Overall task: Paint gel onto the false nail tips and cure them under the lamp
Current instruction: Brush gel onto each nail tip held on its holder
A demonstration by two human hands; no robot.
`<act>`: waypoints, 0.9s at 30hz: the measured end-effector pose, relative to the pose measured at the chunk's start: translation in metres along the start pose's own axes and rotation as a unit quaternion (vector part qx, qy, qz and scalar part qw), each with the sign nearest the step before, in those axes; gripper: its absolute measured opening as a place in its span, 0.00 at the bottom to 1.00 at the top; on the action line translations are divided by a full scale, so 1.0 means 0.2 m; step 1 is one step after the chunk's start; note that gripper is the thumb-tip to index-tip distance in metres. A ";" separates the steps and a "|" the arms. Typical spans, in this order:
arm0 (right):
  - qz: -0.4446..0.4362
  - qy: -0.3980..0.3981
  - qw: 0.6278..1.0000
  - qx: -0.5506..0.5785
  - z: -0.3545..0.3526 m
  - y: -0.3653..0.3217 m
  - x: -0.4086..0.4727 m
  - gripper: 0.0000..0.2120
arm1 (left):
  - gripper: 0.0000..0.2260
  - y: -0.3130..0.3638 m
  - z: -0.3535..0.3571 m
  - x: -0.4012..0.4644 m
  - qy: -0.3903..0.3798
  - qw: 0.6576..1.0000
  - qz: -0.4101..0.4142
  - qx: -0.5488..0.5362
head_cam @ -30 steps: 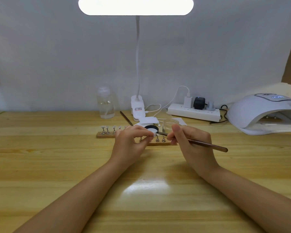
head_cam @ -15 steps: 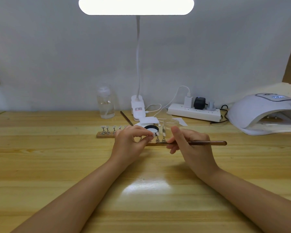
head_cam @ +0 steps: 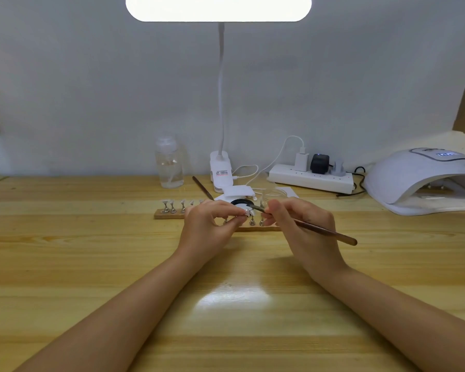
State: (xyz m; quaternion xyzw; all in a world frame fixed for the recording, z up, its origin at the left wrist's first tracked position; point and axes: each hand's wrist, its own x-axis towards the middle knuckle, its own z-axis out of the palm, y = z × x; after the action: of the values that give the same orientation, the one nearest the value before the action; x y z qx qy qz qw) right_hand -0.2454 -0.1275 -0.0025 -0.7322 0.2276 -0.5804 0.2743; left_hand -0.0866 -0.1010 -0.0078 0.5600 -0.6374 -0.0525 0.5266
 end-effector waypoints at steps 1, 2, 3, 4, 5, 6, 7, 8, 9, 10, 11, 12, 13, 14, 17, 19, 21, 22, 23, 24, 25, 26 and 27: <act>-0.002 -0.005 1.000 -0.010 0.00 0.00 0.00 0.07 | 0.04 0.00 0.00 0.00 0.001 1.000 0.000 0.002; 0.000 -0.009 1.000 -0.013 0.00 0.00 0.00 0.08 | 0.04 0.00 0.00 0.00 0.001 1.000 0.000 0.004; 0.007 -0.011 1.000 -0.008 0.00 0.00 0.00 0.09 | 0.05 0.00 0.00 0.00 0.002 1.000 -0.001 0.004; 0.019 -0.010 1.000 0.007 -0.01 0.00 -0.01 0.11 | 0.05 0.00 0.00 0.00 0.003 1.000 -0.002 0.002; 0.030 -0.008 0.999 0.023 -0.01 0.00 -0.01 0.12 | 0.05 0.00 0.00 0.00 0.006 1.000 -0.002 -0.001; 0.032 -0.004 0.999 0.031 -0.01 0.00 -0.01 0.12 | 0.05 0.00 0.00 0.00 0.009 1.000 -0.001 -0.002; 0.023 0.002 0.999 0.026 -0.01 0.00 -0.01 0.11 | 0.05 0.00 0.00 0.00 0.010 1.000 0.000 -0.001; 0.008 0.006 1.000 0.012 -0.01 0.00 -0.01 0.10 | 0.05 0.00 0.00 0.00 0.010 1.000 0.001 0.001; -0.003 0.006 1.000 -0.003 0.00 0.00 0.00 0.08 | 0.05 0.00 0.00 0.00 0.009 1.000 0.003 0.002; -0.007 0.003 1.000 -0.012 0.00 0.00 0.00 0.08 | 0.05 0.00 0.00 0.00 0.007 1.000 0.003 0.003; -0.002 -0.001 1.000 -0.014 0.00 0.00 0.00 0.08 | 0.05 0.00 0.00 0.00 0.006 1.000 0.004 0.004; 0.011 -0.006 1.000 -0.006 0.00 0.00 0.00 0.08 | 0.05 0.00 0.00 0.00 0.006 1.000 0.003 0.005; 0.030 -0.008 0.999 0.008 0.00 -0.01 -0.01 0.10 | 0.04 0.00 0.00 0.00 0.006 1.000 0.003 0.006; 0.046 -0.007 0.999 0.019 0.00 -0.01 -0.01 0.11 | 0.04 0.00 0.00 0.00 0.007 1.000 0.002 0.007; 0.047 0.010 0.998 0.031 -0.01 -0.01 -0.01 0.12 | 0.04 0.00 0.00 0.00 0.010 1.000 -0.003 0.001; 0.028 0.019 0.999 0.015 -0.01 -0.01 -0.01 0.10 | 0.03 0.00 0.00 0.00 0.010 1.000 -0.006 -0.010; 0.018 0.019 1.000 -0.004 -0.01 -0.01 0.00 0.10 | 0.03 0.00 0.00 0.00 0.014 1.000 -0.005 -0.021; 0.017 0.017 1.000 -0.007 -0.01 -0.02 -0.01 0.10 | 0.03 0.00 -0.01 0.00 0.017 1.000 -0.004 -0.026; 0.020 0.016 1.000 -0.004 -0.01 -0.02 -0.01 0.10 | 0.03 0.00 -0.01 0.00 0.019 0.999 -0.002 -0.029; 0.024 0.015 1.000 0.001 -0.01 -0.02 -0.01 0.09 | 0.03 0.00 -0.01 0.00 0.020 0.999 0.001 -0.033; 0.027 0.013 1.000 0.006 -0.01 -0.02 -0.01 0.09 | 0.03 -0.01 -0.01 0.00 0.021 0.999 0.002 -0.037; 0.028 0.011 1.000 0.007 -0.01 -0.02 -0.01 0.09 | 0.04 -0.01 -0.01 0.00 0.021 0.999 0.002 -0.041; 0.024 0.009 1.000 0.004 -0.01 -0.02 -0.01 0.09 | 0.05 -0.01 0.00 0.00 0.021 0.999 0.000 -0.044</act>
State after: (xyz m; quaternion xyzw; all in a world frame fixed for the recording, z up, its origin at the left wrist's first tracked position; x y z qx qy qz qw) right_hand -0.2470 -0.1232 -0.0018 -0.7201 0.2455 -0.5813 0.2887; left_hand -0.0845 -0.1018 -0.0084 0.5368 -0.6236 -0.0687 0.5641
